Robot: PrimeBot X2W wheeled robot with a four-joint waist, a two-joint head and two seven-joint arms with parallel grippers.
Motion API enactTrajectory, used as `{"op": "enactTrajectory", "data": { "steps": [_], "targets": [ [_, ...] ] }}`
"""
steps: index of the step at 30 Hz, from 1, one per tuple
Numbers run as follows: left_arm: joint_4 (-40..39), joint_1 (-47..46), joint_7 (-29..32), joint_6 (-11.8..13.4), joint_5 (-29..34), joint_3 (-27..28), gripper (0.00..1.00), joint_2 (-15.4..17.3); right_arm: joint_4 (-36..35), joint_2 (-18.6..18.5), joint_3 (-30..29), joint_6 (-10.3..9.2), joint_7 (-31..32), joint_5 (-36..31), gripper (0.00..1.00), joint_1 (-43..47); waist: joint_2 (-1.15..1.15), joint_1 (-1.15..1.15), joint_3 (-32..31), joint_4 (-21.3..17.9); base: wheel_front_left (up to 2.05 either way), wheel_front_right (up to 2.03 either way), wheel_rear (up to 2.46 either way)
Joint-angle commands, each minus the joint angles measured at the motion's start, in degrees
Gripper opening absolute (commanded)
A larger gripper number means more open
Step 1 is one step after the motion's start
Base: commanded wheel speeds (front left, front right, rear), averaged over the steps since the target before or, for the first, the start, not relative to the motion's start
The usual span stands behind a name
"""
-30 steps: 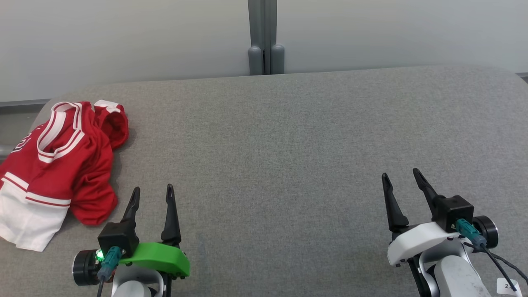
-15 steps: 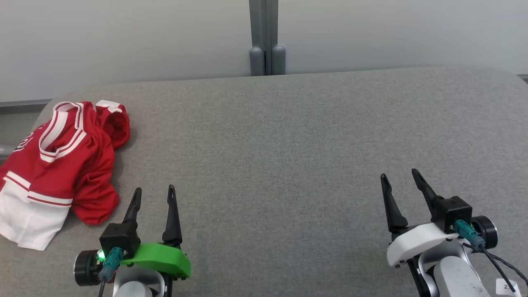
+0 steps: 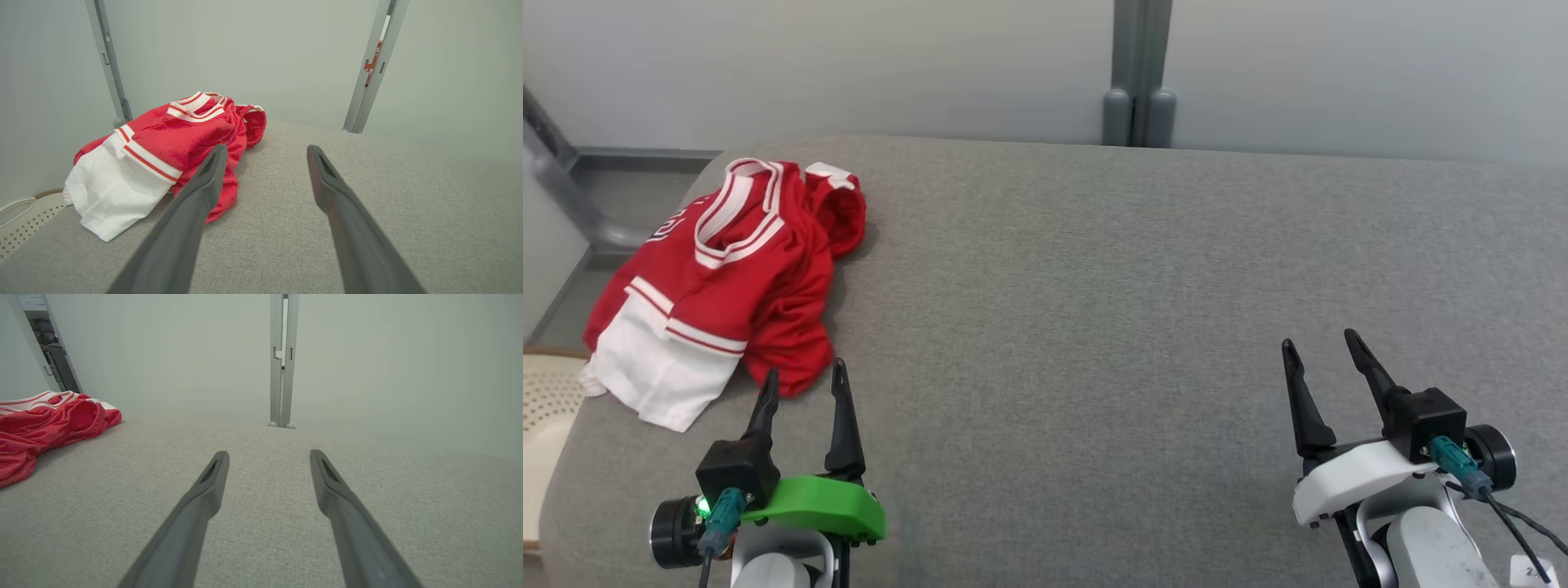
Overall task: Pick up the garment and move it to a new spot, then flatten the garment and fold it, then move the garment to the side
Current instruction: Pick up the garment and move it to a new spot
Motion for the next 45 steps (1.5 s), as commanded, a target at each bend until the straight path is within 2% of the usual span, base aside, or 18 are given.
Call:
{"op": "enactTrajectory", "data": {
  "steps": [1, 6, 12, 14, 22, 31, 35, 42, 45],
  "targets": [
    [-0.25, -0.18, -0.02, 0.13, 0.15, 0.4, 1.0, 0.31, -0.27, -0.22, -0.01, 0.01, -0.2, -0.26, 1.0, -0.31, 0.0, 0.0, 0.68, 4.66, 0.0, 0.0, 0.0],
    [-0.73, 0.01, -0.03, -0.19, 0.18, 1.52, 1.0, 0.33, -0.62, -0.2, -0.29, 0.02, -0.2, -0.66, 1.0, -0.11, 0.0, 0.0, 1.48, 12.56, 0.0, 0.0, 0.0],
    [-0.47, 0.87, -0.03, -0.17, 0.91, 2.82, 1.0, 0.3, -0.74, -0.22, 0.03, 0.01, -0.2, -0.31, 1.0, -0.53, 0.0, 0.0, 1.49, 19.29, 0.0, 0.0, 0.0],
    [-0.66, 1.22, -0.02, 0.19, 1.03, 3.46, 1.0, 0.3, -0.72, -0.17, 1.0, 0.02, -0.2, -0.11, 1.0, -0.98, 0.0, 0.0, 1.86, 20.43, 0.0, 0.0, 0.0],
    [-3.45, 2.99, -0.02, 1.6, 0.37, 5.79, 1.0, 0.26, 1.7, -0.27, 5.27, 0.01, -0.15, 0.67, 1.0, -4.78, 0.0, 0.0, 3.42, 21.31, 0.0, 0.0, 0.0],
    [-3.52, 3.21, -0.02, 1.86, 0.19, 6.7, 1.0, 0.28, 3.41, -0.25, 5.9, 0.01, -0.18, 0.84, 1.0, -5.89, 0.0, 0.0, 3.42, 21.28, 0.0, 0.0, 0.0],
    [1.49, -1.53, -0.01, -0.57, 0.0, 5.73, 1.0, 0.27, 3.2, -0.24, 4.72, 0.01, -0.18, 0.23, 1.0, -5.49, 0.0, 0.0, 3.61, 21.11, 0.0, 0.0, 0.0],
    [18.25, -18.72, 4.06, -6.19, -5.45, 3.04, 1.0, 0.26, 1.55, -0.24, 3.37, 0.01, 0.34, -1.75, 1.0, -4.11, 0.0, 0.0, 5.33, 20.58, 0.0, 0.0, 0.0],
    [24.75, -24.98, 6.33, -7.37, -7.78, 4.04, 1.0, 0.72, -0.44, -0.2, 4.77, 0.01, 1.4, -1.89, 1.0, -4.09, 0.0, 0.0, 7.07, 17.58, 0.0, 0.0, 0.0]
  ]
}}
